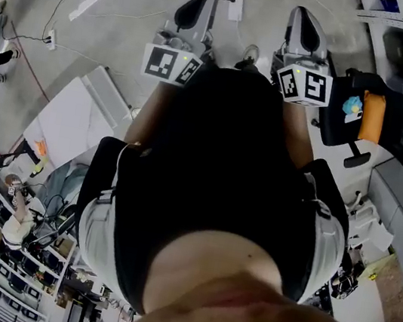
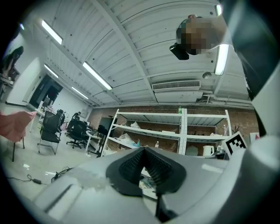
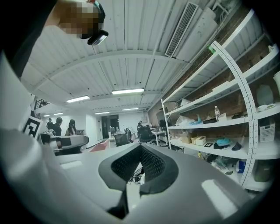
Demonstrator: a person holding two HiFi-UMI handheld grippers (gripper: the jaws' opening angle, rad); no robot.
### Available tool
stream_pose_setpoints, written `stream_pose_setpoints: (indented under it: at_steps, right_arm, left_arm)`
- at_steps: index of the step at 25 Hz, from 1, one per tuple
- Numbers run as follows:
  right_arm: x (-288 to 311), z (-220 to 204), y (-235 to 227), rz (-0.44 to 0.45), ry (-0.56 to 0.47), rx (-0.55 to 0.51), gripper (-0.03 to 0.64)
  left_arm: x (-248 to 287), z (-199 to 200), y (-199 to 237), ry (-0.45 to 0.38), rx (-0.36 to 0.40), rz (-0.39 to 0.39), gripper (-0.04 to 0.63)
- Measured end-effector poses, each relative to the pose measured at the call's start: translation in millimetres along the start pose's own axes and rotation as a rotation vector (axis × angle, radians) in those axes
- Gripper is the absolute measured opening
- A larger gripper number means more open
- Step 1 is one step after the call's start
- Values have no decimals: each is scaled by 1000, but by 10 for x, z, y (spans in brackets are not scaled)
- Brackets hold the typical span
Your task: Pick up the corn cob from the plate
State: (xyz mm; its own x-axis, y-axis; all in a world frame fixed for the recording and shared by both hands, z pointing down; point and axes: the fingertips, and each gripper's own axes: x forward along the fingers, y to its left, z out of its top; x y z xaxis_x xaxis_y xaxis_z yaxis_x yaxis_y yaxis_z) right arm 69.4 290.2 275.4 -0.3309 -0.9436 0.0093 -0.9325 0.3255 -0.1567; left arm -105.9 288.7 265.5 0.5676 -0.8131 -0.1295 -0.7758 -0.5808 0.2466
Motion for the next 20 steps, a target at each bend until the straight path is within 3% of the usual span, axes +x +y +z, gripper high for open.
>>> stream_pose_setpoints:
  at_steps: [12, 20]
  right_arm:
    - [-24, -104, 238, -73, 17, -34, 9]
    - [311, -104, -30, -56, 13, -24, 9]
  left_arm:
    - [-165, 50, 336, -3, -10, -33, 1]
    - [242, 23, 434, -11, -6, -20, 0]
